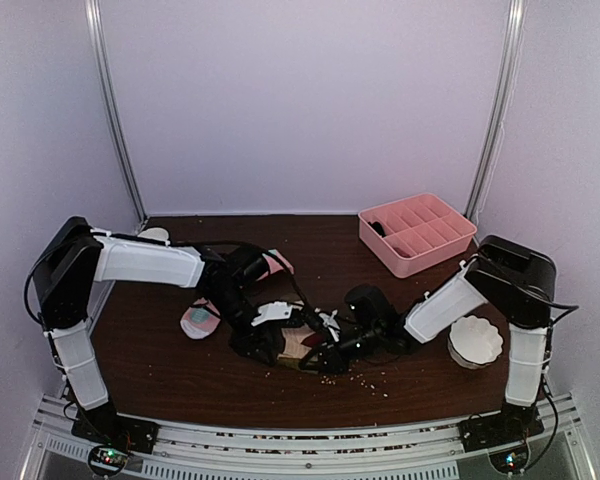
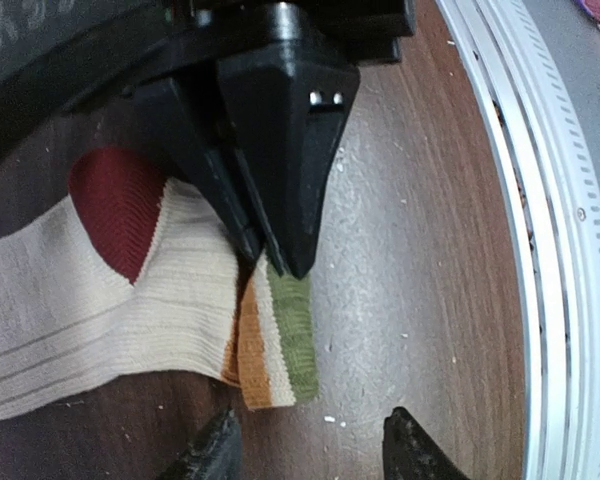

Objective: Roll the socks
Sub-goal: Roll the sock at the center of the board.

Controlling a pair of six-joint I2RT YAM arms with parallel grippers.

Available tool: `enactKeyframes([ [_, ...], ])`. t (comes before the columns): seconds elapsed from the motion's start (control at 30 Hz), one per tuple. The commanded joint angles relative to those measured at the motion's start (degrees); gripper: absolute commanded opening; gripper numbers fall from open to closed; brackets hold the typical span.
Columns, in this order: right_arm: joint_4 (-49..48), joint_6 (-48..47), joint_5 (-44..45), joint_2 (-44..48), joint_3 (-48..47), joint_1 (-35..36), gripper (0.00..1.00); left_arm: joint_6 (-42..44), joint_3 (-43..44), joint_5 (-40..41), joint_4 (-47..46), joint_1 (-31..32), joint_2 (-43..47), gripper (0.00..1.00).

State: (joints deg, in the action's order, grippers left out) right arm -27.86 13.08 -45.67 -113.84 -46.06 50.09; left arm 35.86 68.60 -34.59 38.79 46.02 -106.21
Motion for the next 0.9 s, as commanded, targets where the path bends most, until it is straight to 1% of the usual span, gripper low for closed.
enactKeyframes([
  [0.0, 16.55, 1.92, 8.28, -6.43, 4.04, -1.29, 0.00, -0.21, 0.81, 0.50, -7.76, 1.19, -0.93, 0.49],
  [0.13, 15.83, 3.01, 7.82, -6.39, 3.67, -1.27, 0.00, -1.11, 2.32, 0.54, -8.95, 1.81, -2.85, 0.49],
  [0.2, 15.80, 3.41, 7.48, -6.33, 3.41, -1.31, 0.00, -0.89, 2.46, -0.04, -8.51, 2.24, -3.64, 0.48],
  [0.33, 14.85, 4.54, 6.80, -6.35, 3.22, -1.39, 0.00, -0.63, 2.07, -1.40, -7.86, 2.71, -4.70, 0.38],
  [0.53, 13.72, 5.37, 6.04, -6.38, 3.22, -1.39, 0.00, -1.64, 3.46, -0.30, -7.50, 2.67, -7.48, 0.32],
  [0.67, 12.89, 5.87, 6.33, -5.99, 3.63, -1.31, 0.00, -2.91, 5.22, -0.42, -6.74, 2.52, -9.21, 0.20],
  [0.73, 10.56, 6.33, 6.93, -5.17, 4.70, -1.30, 0.00, -3.77, 6.21, -1.83, -5.57, 2.02, -10.40, 0.15],
  [0.87, 2.65, 8.36, 7.96, -2.62, 8.22, -1.04, 0.04, -4.60, 7.64, -3.88, -2.96, 0.86, -11.71, 0.11],
])
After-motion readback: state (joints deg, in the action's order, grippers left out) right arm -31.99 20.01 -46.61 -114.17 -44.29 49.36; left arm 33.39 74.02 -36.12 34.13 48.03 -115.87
